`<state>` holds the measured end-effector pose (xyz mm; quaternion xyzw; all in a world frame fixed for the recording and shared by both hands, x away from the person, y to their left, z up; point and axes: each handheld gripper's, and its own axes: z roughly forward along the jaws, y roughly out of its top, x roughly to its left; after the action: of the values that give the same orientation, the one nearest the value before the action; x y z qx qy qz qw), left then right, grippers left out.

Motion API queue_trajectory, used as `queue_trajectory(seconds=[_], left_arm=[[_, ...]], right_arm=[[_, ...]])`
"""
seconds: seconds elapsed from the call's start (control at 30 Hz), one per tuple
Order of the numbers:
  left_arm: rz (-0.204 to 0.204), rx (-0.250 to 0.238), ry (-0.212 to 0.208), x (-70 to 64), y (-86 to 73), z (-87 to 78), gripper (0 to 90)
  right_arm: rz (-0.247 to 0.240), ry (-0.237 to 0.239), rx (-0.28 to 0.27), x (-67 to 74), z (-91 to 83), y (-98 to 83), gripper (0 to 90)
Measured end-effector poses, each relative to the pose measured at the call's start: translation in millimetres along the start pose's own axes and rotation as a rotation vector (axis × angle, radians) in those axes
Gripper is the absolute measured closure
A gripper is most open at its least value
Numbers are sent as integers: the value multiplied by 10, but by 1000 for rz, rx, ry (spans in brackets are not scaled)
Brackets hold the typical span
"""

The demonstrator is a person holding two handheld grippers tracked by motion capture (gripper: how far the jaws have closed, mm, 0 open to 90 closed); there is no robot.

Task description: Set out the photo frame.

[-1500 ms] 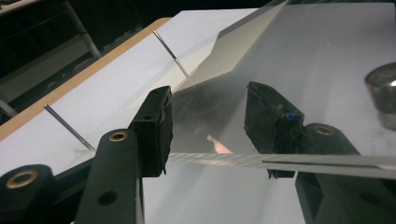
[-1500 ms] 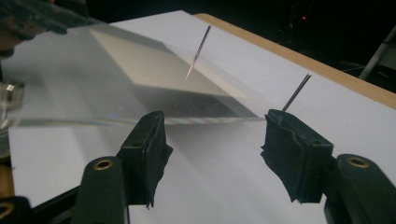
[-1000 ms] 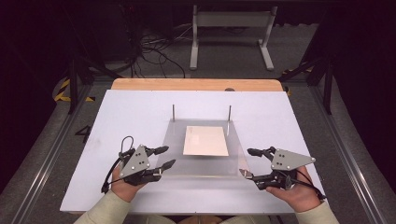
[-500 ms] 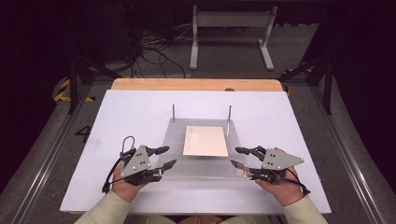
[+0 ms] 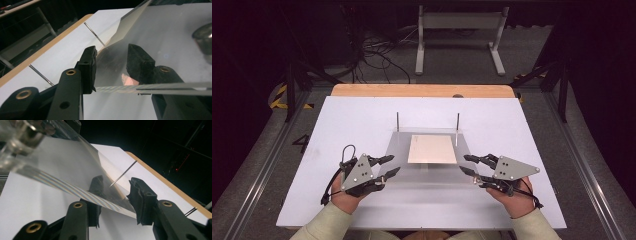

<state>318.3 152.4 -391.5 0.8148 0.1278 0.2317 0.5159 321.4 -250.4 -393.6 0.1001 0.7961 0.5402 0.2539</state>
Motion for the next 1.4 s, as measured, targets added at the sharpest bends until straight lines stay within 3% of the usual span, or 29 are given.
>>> queue_trajectory(seconds=[0.17,0.4,0.53,0.8,1.0,1.4], left_arm=[[6,-31,-2,24,138,-58,602],[26,-67,11,51,305,-115,616],[72,-82,43,29,448,-179,638],[78,-137,71,35,620,-280,644],[58,-143,66,15,701,-345,643],[-19,-130,-14,-66,912,-578,656]], right_arm=[[-10,-17,24,-11,-82,164,640],[-20,-58,-18,-40,-173,303,648],[-22,-79,-51,-57,-230,381,650],[-63,-130,-102,-23,-354,589,675],[-68,-145,-114,21,-423,691,679],[14,-104,-123,142,-601,907,678]])
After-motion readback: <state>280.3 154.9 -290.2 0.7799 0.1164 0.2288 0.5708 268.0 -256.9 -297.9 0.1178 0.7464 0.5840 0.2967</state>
